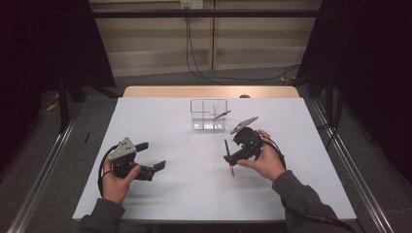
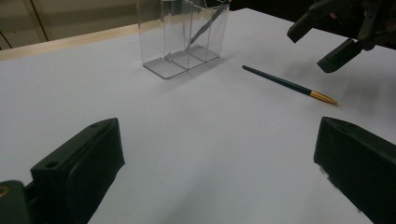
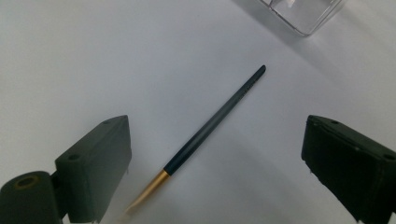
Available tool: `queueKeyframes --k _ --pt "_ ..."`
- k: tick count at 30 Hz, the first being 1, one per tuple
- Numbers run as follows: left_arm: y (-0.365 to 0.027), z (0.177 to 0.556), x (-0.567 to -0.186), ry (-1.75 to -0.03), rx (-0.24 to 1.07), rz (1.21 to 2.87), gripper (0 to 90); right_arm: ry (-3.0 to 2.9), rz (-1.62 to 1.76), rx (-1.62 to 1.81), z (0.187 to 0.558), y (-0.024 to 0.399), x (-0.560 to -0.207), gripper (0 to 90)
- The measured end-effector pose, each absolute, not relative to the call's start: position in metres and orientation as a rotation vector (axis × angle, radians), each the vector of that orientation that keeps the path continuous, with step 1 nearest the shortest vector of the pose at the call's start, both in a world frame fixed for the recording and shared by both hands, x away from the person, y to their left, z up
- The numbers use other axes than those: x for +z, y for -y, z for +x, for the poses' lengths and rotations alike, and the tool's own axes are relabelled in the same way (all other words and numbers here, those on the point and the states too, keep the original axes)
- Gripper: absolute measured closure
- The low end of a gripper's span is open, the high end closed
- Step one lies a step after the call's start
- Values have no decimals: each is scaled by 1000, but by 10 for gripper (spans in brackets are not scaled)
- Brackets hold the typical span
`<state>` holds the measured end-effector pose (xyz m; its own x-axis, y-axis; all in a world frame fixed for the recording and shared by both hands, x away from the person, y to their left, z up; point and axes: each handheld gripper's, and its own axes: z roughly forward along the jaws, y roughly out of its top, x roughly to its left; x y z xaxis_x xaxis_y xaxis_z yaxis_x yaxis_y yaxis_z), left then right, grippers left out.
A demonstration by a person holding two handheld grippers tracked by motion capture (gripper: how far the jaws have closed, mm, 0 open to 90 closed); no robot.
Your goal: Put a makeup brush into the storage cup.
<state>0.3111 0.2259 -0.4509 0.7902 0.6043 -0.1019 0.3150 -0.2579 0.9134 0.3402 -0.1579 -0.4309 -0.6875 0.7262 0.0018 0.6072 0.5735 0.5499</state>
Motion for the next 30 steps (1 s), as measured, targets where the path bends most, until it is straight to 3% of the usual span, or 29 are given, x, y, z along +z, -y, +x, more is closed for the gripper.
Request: queueKeyframes --k 30 --pt "-227 311 -451 -714 332 1856 11 -2728 1104 590 343 152 -446 324"
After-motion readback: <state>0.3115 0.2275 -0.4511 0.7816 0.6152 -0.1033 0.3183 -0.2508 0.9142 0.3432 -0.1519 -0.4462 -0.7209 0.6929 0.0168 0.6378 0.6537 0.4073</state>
